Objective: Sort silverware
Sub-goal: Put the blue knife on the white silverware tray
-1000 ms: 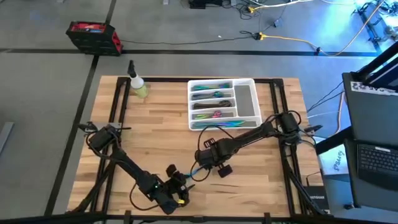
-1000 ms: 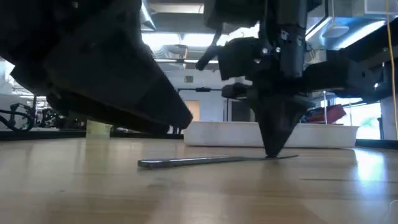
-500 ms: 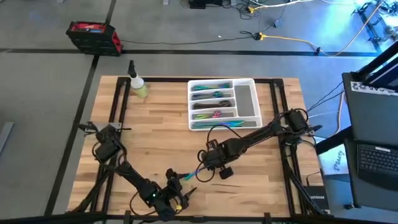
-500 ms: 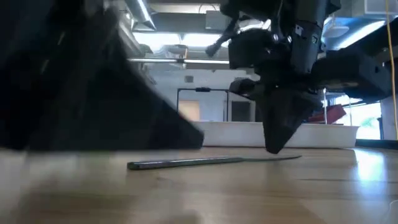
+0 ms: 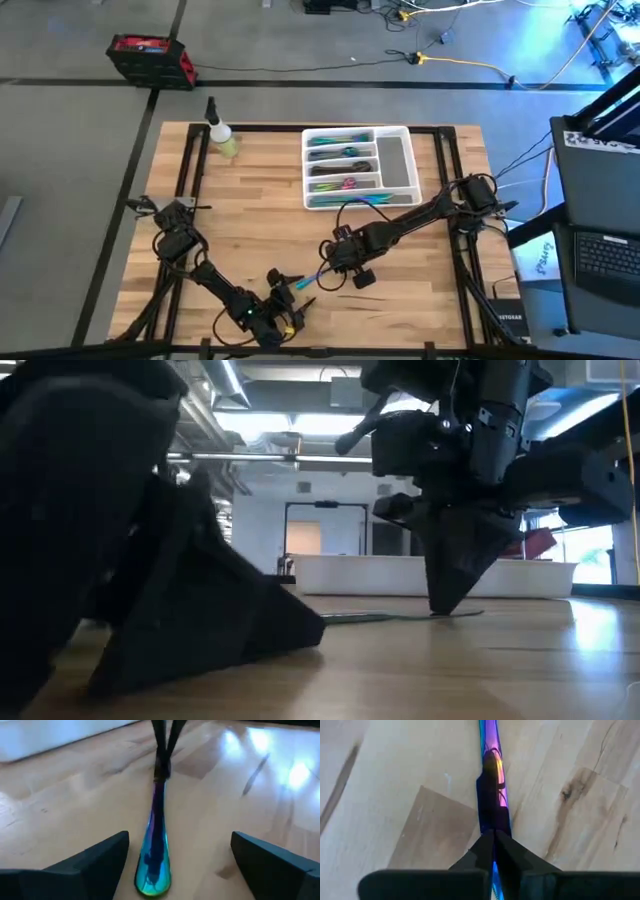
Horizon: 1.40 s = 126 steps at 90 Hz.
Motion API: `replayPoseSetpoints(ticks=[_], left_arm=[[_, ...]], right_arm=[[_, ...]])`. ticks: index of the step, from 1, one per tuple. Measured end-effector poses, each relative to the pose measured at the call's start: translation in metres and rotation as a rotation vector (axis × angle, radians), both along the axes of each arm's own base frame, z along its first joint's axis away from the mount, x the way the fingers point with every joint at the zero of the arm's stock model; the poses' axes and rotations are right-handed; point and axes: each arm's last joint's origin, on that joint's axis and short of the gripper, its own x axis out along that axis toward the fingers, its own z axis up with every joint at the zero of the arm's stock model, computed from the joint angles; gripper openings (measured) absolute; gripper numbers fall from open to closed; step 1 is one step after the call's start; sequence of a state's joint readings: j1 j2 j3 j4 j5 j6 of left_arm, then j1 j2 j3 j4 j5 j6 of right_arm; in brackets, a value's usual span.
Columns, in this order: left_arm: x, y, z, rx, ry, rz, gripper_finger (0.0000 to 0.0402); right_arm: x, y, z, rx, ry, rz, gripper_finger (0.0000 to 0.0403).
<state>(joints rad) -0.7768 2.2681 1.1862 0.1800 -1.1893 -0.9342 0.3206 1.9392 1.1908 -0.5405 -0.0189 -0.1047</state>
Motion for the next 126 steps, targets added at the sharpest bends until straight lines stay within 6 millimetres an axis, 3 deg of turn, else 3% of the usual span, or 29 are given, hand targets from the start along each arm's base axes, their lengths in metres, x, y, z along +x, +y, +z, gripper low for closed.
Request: replayPoseSetpoints(ticks=[37, 70, 100, 126], left_arm=[[0.002, 0.005, -0.001, 0.001, 0.03, 0.005, 0.0331], [0.003, 0.01, -0.003, -0.005, 0.059, 0.016, 0.0281], [0.002, 0.013, -0.006, -0.012, 0.067, 0.027, 0.0191], [0.001, 0.012, -0.006, -0.004, 0.061, 0.032, 0.0164]], right_arm=[[0.0, 0.0, -0.001, 0.015, 0.005, -0.002, 0.0], [0.002, 0.002, -0.001, 0.045, -0.003, -0.008, 0.0], [0.002, 0.001, -0.001, 0.046, -0.002, -0.013, 0.0], [0.001, 0.001, -0.001, 0.046, -0.002, -0.013, 0.0]])
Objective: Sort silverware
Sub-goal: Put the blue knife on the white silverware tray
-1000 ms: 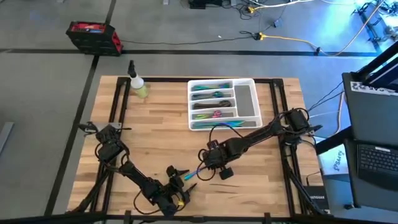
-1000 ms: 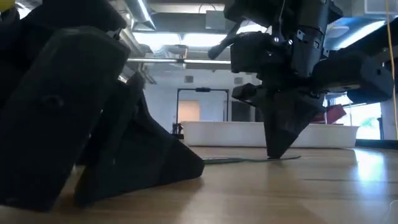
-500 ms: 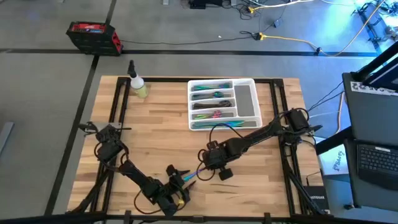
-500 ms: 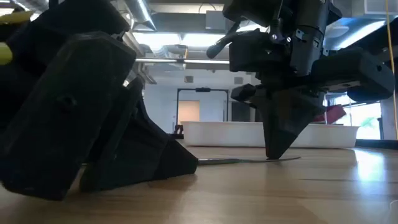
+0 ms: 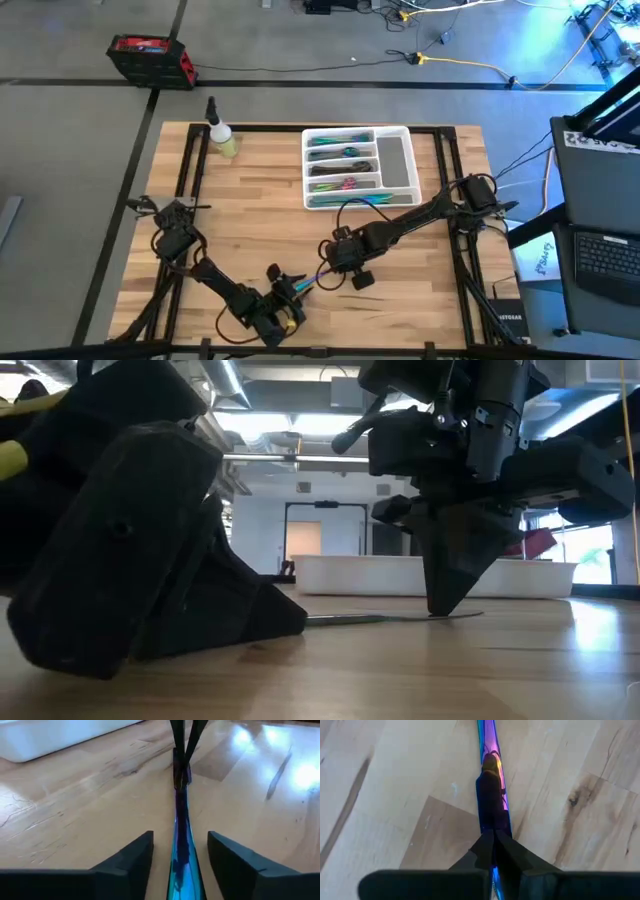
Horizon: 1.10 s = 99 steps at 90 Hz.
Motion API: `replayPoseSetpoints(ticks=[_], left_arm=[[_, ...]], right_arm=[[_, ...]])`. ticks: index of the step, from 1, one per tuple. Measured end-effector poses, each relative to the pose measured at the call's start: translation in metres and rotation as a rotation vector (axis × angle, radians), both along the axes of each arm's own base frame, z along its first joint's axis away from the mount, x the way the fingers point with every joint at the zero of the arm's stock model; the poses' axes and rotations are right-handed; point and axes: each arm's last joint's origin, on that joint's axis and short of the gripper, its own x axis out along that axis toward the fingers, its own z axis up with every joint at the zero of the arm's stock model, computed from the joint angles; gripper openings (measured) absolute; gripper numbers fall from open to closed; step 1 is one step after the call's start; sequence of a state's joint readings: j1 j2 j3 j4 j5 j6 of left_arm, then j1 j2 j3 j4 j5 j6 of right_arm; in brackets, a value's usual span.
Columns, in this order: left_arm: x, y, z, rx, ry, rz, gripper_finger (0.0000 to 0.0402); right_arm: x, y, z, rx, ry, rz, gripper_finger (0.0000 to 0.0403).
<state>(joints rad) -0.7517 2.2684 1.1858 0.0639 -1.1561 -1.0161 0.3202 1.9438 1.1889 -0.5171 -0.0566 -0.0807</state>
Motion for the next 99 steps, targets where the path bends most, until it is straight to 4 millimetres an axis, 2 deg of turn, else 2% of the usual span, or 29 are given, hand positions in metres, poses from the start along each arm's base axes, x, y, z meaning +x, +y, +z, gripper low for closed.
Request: replayPoseSetpoints(ticks=[26, 34, 77, 84, 99], left_arm=[[-0.001, -0.001, 0.0, -0.002, -0.001, -0.002, 0.0078], [-0.001, 0.0, 0.0, -0.014, -0.008, 0.004, 0.0063], [-0.001, -0.001, -0.001, -0.025, 0.0, -0.002, 0.0058], [-0.001, -0.001, -0.001, -0.028, -0.002, -0.001, 0.0057], [-0.001, -0.001, -0.001, -0.028, -0.002, -0.002, 0.0056]], right_arm=[[0.0, 0.0, 0.0, 0.006, 0.002, 0.002, 0.0], [0.0, 0.0, 0.0, 0.007, 0.002, 0.003, 0.0], [0.001, 0.0, 0.004, 0.016, -0.004, -0.009, 0.0008], [-0.001, 0.001, 0.011, 0.038, -0.009, -0.003, 0.0021], [-0.003, -0.001, 0.041, 0.063, -0.089, -0.003, 0.0061]])
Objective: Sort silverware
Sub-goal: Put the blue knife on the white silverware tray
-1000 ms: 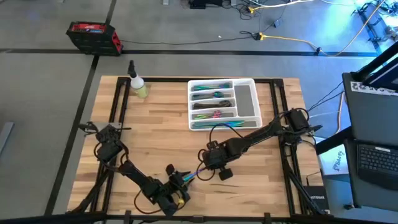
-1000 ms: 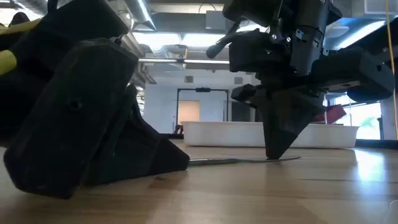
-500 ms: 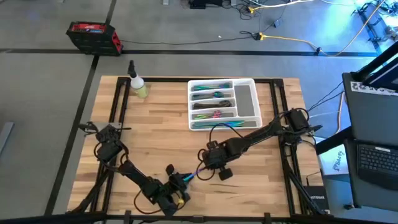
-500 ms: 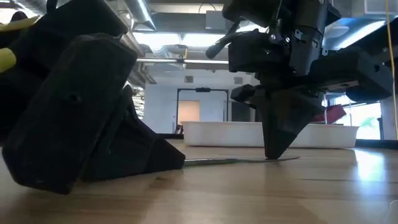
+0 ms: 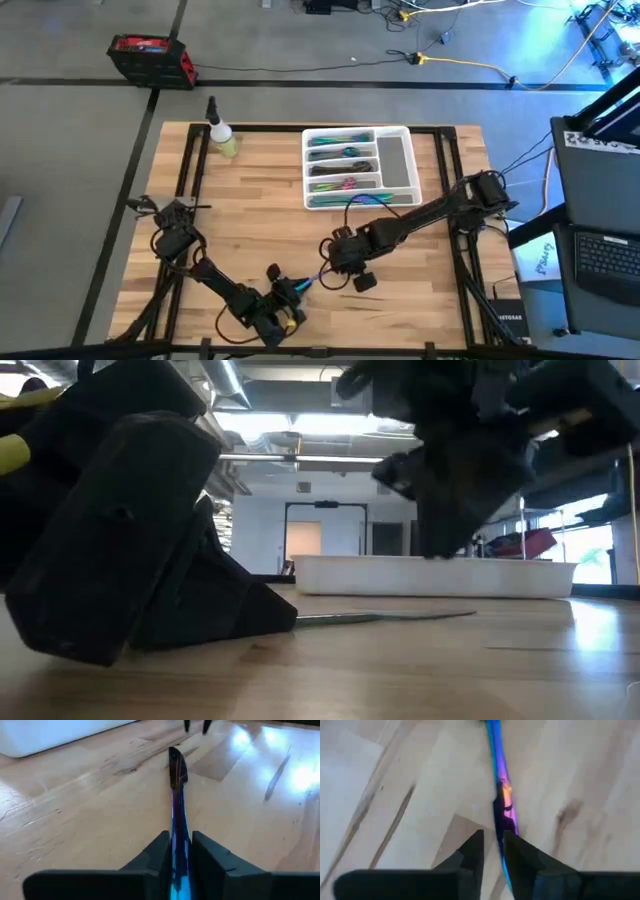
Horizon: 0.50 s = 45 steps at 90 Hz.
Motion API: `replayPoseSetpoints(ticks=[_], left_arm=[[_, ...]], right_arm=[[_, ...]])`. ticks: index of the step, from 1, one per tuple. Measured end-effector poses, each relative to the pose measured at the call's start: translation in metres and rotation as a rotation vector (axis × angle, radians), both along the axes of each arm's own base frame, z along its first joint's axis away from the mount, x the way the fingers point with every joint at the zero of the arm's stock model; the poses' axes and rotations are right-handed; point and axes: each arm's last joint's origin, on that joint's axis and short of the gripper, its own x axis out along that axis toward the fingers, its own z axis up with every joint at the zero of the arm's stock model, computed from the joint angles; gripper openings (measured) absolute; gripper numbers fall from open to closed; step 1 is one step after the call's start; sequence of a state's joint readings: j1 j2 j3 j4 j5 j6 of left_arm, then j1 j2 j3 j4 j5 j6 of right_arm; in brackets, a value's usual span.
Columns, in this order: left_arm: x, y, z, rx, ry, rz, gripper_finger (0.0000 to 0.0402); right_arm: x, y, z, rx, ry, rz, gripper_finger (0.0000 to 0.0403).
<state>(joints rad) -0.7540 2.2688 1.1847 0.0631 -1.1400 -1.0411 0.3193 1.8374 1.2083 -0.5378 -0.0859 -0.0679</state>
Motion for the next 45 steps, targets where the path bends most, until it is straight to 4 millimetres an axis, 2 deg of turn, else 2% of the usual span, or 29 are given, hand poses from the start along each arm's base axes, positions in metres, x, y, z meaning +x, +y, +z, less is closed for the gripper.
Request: replayPoseSetpoints(ticks=[20, 45], left_arm=[[0.0, 0.0, 0.0, -0.003, -0.004, 0.0, 0.0055], [0.0, -0.001, 0.0, -0.012, -0.012, 0.004, 0.0055]], right_arm=[[-0.008, -0.004, 0.032, -0.035, -0.107, -0.026, 0.0101], [-0.026, -0.015, 0.083, -0.083, -0.283, -0.141, 0.0108]])
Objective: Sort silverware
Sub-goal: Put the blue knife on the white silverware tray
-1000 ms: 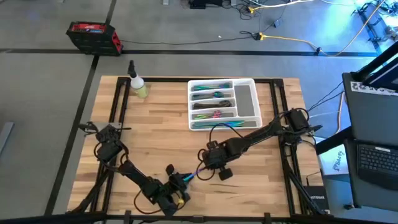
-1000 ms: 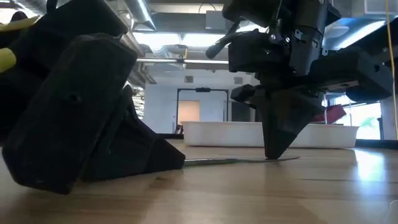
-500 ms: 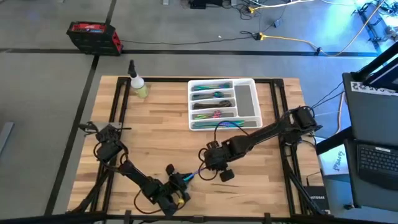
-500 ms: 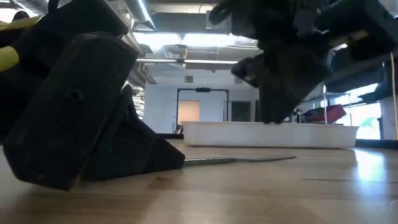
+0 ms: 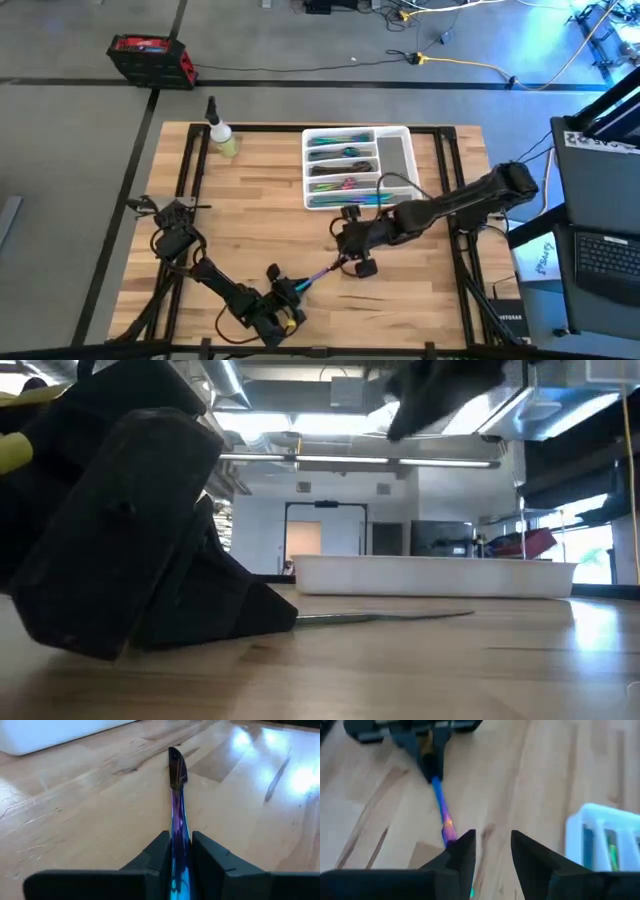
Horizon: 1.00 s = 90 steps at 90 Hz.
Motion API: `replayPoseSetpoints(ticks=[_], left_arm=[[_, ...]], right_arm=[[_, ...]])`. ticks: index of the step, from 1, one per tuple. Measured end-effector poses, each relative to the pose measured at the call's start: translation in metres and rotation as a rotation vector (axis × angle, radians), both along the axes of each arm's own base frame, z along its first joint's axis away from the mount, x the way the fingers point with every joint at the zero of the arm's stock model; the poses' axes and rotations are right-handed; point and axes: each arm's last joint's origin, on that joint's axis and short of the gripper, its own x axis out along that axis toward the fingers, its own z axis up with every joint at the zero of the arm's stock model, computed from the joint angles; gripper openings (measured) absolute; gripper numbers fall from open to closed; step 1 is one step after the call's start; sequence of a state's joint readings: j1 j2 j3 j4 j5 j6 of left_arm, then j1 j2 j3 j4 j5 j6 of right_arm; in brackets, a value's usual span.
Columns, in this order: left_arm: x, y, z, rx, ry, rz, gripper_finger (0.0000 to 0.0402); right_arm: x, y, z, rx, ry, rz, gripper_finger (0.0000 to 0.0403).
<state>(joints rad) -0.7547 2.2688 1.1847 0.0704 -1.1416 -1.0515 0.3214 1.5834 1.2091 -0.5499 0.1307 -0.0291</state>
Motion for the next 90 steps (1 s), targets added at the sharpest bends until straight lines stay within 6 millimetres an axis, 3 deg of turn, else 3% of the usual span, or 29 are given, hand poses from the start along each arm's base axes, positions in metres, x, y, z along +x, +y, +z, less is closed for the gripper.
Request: replayPoseSetpoints(ticks=[31, 58, 90], left_arm=[[0.0, 0.0, 0.002, 0.001, 0.0, -0.002, 0.0055], [0.002, 0.001, 0.016, 0.038, 0.029, -0.033, 0.0054], [0.004, -0.001, 0.02, 0.025, 0.022, -0.04, 0.0054]], right_arm=[[-0.02, -0.006, 0.037, 0.099, -0.109, -0.055, 0.0108], [-0.025, -0.006, 0.043, 0.155, -0.105, -0.032, 0.0108], [-0.047, -0.013, 0.075, 0.24, -0.212, -0.024, 0.0108]])
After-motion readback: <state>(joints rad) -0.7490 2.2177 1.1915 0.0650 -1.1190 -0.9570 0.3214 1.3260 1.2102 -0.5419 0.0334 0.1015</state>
